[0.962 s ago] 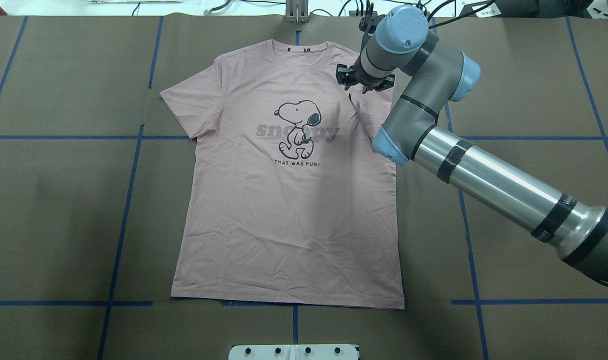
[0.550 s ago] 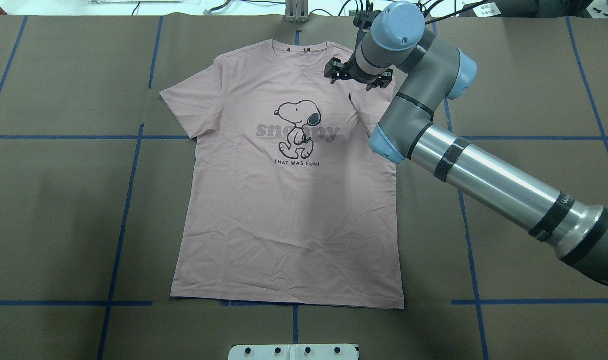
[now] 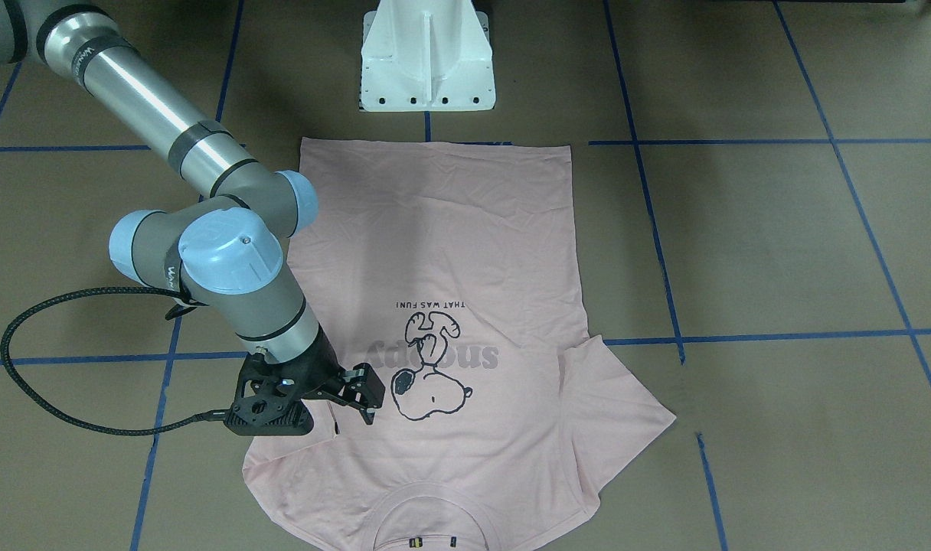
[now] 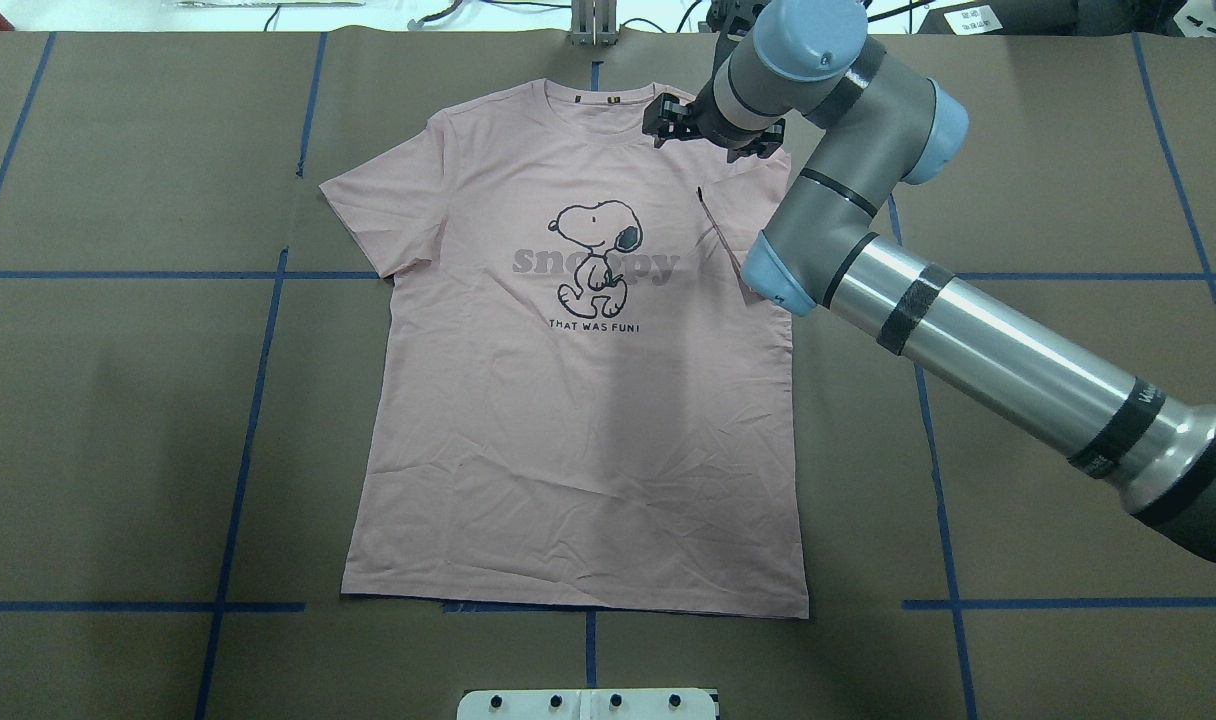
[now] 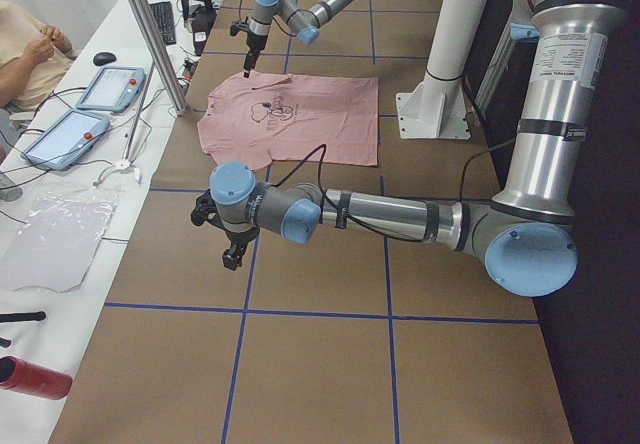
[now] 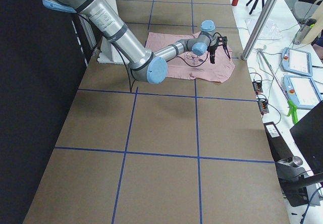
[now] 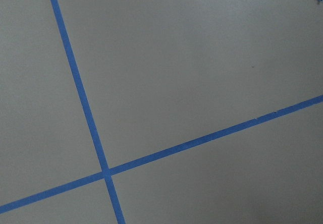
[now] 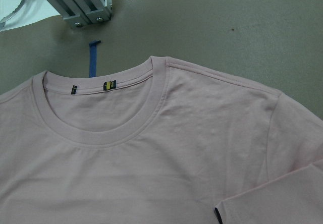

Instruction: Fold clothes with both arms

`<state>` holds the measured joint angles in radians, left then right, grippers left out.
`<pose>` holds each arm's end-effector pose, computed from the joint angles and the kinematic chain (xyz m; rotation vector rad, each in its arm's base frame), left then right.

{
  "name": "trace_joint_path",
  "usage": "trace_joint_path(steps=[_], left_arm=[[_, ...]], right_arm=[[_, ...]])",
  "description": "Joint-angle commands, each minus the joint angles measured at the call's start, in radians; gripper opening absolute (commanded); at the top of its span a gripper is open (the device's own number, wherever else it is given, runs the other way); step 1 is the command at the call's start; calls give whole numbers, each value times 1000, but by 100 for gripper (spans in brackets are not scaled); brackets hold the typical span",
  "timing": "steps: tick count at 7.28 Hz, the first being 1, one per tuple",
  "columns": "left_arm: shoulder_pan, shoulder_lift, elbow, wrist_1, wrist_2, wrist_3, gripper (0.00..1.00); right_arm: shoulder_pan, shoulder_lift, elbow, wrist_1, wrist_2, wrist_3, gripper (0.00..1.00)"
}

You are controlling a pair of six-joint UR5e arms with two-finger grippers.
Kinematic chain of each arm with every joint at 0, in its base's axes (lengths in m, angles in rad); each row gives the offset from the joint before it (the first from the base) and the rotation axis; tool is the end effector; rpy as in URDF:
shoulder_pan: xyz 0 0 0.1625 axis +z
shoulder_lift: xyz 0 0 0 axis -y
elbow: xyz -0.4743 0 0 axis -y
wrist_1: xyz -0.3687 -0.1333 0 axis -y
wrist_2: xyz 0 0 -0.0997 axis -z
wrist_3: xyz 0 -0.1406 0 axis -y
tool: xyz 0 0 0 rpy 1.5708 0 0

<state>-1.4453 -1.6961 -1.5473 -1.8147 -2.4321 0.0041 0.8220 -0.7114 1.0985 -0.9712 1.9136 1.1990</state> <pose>0.0425 -0.5499 0.6480 0.2723 0.8726 0.2693 -0.5266 -0.6930 0.3228 0.2893 -0.9859 0.2410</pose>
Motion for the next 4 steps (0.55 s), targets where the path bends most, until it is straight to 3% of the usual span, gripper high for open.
trace_joint_path(steps=[1, 2, 4], left_arm=[[0, -5, -4, 0, -7, -1, 100], [2, -17, -7, -20, -13, 0, 100], [85, -62, -5, -174, -13, -269, 100]], right_arm=[[37, -72, 65, 81, 77, 5, 100], [67, -115, 102, 91, 99, -2, 100], [165, -236, 191, 88, 215, -18, 100]])
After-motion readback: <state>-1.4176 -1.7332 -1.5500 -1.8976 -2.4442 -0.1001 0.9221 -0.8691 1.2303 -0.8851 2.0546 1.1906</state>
